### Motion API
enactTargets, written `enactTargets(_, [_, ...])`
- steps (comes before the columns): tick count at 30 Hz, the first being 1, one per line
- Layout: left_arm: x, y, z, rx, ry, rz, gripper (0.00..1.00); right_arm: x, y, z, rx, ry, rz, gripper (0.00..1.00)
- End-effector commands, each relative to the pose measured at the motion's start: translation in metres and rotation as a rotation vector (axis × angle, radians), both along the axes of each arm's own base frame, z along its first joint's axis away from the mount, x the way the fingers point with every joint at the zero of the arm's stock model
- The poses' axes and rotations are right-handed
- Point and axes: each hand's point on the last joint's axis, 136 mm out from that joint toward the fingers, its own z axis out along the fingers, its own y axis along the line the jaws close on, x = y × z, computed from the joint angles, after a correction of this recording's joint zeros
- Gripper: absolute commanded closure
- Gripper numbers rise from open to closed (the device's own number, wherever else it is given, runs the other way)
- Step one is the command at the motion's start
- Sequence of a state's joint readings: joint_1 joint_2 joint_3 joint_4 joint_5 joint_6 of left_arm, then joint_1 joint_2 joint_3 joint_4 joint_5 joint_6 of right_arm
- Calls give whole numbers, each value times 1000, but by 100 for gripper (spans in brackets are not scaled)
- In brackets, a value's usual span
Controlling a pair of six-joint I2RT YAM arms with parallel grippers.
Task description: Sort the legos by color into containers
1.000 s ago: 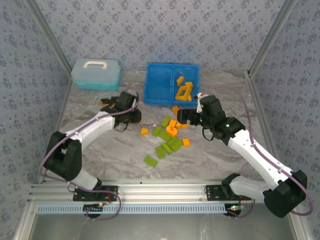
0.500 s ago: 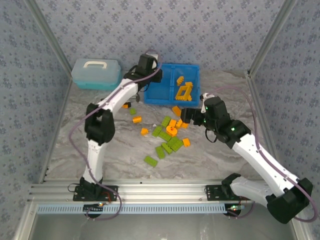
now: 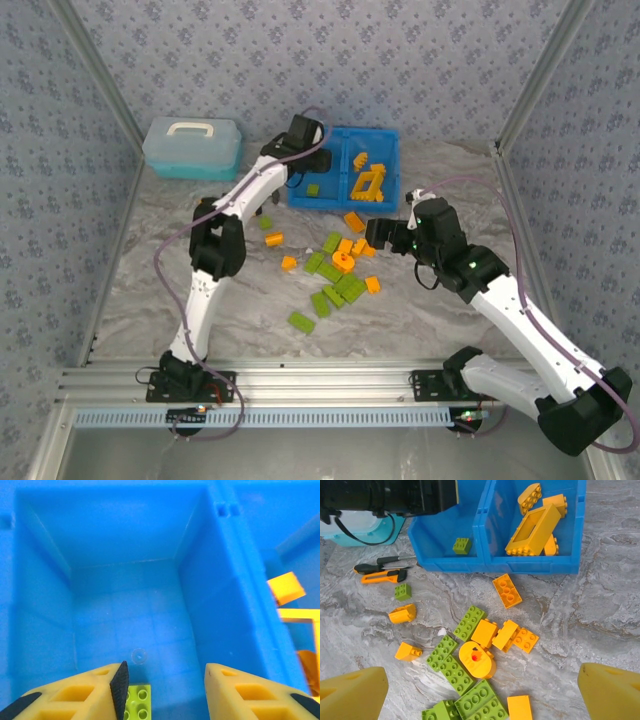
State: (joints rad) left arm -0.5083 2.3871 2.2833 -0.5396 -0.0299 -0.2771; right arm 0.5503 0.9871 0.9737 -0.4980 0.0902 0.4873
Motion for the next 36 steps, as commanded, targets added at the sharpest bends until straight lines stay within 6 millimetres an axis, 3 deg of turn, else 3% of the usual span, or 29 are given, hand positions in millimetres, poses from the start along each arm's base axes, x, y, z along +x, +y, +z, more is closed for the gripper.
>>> enactTargets(1, [-26,5,100,-62,-130,-21,54,-2,-1,3,18,6,-12,0])
enactTargets(4, [-51,30,128,-61,-169,30,53,-4,-2,0,18,14,-11,0])
enactTargets(7, [-81,67,130,-33,-174,128,52,-5,-1,-4,21,19,-10,0])
enactTargets(10, [-110,103,112,-25,-143,230,51,-3,2,-6,31,15,-4,0])
enactTargets(16, [-146,150,35,-73,4,388,47,1,8,-9,33,19,14,0])
enactTargets(24, [-137,158,-51,-30,190,437,36,-1,8,-12,23,36,17,0])
enactTargets(31, [-115,154,-83,-12,249,439,25,-4,4,-14,7,43,11,0])
enactTargets(36, [-109,156,-103,30,275,444,23,-3,3,-13,5,38,7,0])
